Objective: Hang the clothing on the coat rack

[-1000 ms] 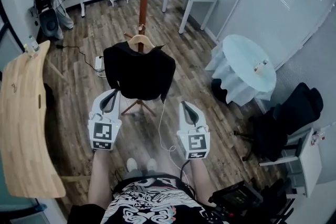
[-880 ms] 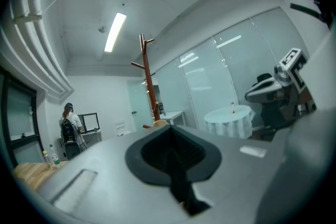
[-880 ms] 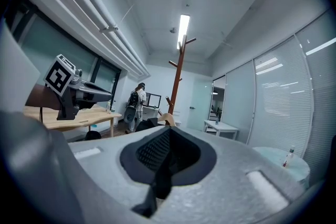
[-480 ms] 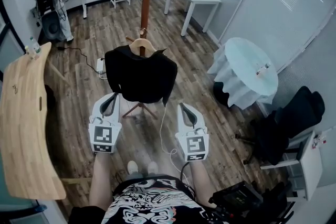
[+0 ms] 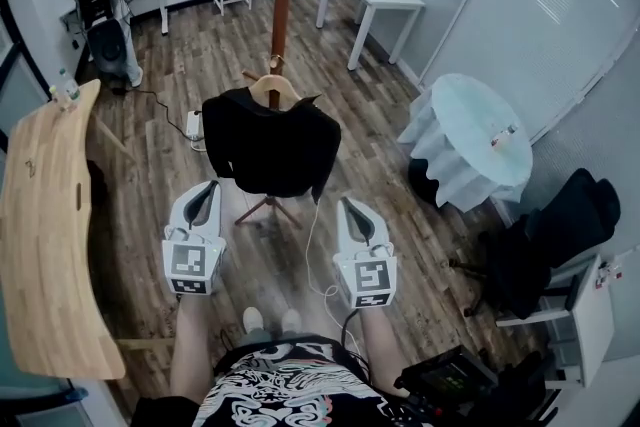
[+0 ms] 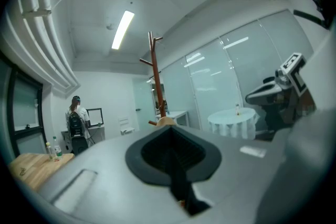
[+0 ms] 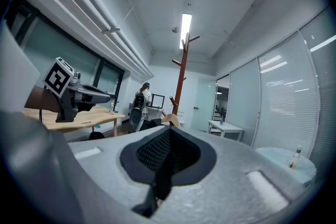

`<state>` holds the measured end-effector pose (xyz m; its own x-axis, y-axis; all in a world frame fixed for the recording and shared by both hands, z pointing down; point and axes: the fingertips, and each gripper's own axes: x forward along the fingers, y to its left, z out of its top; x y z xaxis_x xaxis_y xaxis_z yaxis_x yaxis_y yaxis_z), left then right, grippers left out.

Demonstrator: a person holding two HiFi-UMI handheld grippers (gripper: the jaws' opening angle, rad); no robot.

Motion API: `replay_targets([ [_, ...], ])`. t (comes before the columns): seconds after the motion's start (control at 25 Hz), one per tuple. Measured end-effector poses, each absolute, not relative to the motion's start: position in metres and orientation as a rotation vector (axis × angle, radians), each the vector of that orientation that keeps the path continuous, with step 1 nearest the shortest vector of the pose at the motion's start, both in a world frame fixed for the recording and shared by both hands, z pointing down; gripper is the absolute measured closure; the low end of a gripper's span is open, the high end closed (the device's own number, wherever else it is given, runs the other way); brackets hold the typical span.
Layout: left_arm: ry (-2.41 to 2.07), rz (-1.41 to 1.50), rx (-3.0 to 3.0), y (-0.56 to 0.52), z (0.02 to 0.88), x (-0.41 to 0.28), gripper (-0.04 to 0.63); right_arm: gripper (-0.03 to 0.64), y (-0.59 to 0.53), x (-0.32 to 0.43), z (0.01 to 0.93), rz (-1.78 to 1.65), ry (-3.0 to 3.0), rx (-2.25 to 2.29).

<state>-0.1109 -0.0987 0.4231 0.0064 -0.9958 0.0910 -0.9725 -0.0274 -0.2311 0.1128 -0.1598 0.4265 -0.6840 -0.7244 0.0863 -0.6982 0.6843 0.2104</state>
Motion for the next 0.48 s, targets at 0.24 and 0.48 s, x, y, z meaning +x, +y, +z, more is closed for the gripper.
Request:
replay_targets([
  [0.24, 2.136, -0.348, -2.121, -0.0944, 0.4197, -0.1199, 0.606, 0.618, -0.1617, 0.1129, 0.4257, -0.243, -2.734, 1.17],
  [0.48, 2.146, -0.374, -2.118, -0.0941, 0.4271, -0.1217, 0.606, 0.618, -0.1693, 0.1177, 0.4306, -0.223, -2.715, 1.187],
])
